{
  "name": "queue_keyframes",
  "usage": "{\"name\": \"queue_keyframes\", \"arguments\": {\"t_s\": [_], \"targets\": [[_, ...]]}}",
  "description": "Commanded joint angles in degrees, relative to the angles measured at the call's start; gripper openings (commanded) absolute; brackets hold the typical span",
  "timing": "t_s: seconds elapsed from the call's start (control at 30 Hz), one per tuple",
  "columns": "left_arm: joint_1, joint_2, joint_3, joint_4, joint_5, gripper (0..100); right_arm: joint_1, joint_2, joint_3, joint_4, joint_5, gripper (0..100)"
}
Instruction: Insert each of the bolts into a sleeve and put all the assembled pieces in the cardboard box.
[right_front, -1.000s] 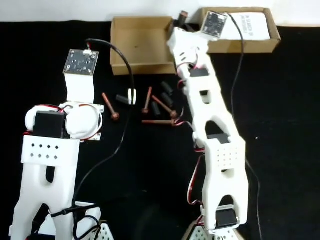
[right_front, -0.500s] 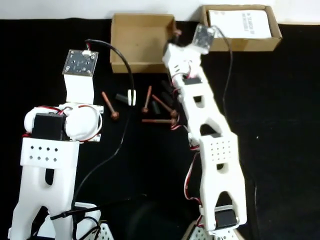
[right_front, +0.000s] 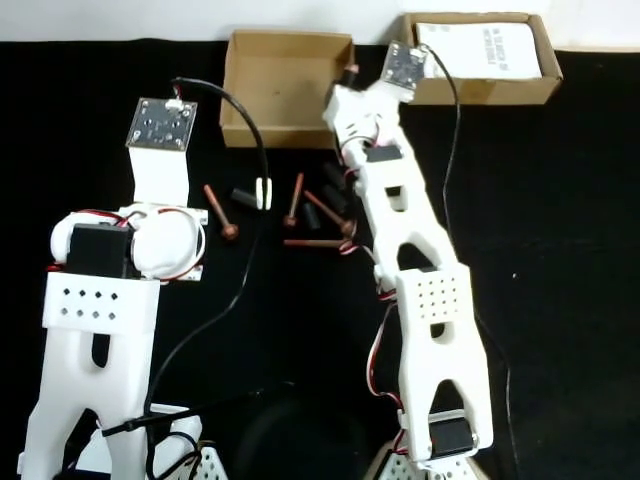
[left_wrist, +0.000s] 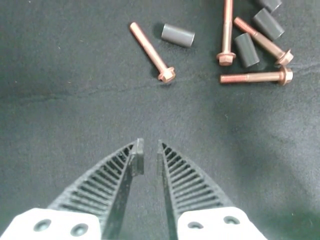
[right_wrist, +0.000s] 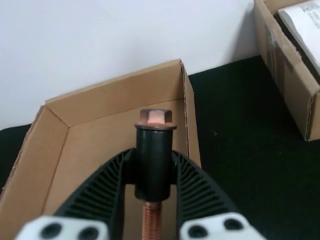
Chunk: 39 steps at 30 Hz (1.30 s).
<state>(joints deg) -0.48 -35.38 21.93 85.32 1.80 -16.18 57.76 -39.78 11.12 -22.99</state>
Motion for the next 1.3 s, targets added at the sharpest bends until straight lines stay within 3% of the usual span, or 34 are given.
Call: {"name": "queue_keyframes", "arguments": {"t_s": [0.0, 0.1, 0.5, 0.6, 0.9, 1.07, 1.27], "targets": [[-0.13, -0.04, -0.22, -0.79, -0.18, 7, -0.4, -1.19, -4.09, 0.13, 3.16, 13.1], [-0.13, -0.04, -0.22, -0.7, -0.18, 7, -0.4, -1.19, -4.18, 0.13, 3.52, 21.2], [-0.13, -0.31, -0.4, -0.35, -0.09, 10, -0.04, -2.24, -5.41, 4.62, 3.52, 21.6], [-0.22, -0.04, -0.66, -0.26, 0.18, 13, 1.01, -5.85, -9.01, 15.96, 3.25, 21.6], [-2.86, 0.13, -0.57, 1.05, 0.35, 18, 2.15, -23.52, -17.1, 65.63, 3.52, 21.6], [-7.43, 0.13, -0.31, 2.55, 0.35, 18, 0.22, -27.38, -17.36, 88.31, 5.36, 21.6], [-17.63, 0.13, 0.4, 2.55, -0.09, 18, -5.49, -30.99, -9.45, 89.8, 8.79, 21.6]]}}
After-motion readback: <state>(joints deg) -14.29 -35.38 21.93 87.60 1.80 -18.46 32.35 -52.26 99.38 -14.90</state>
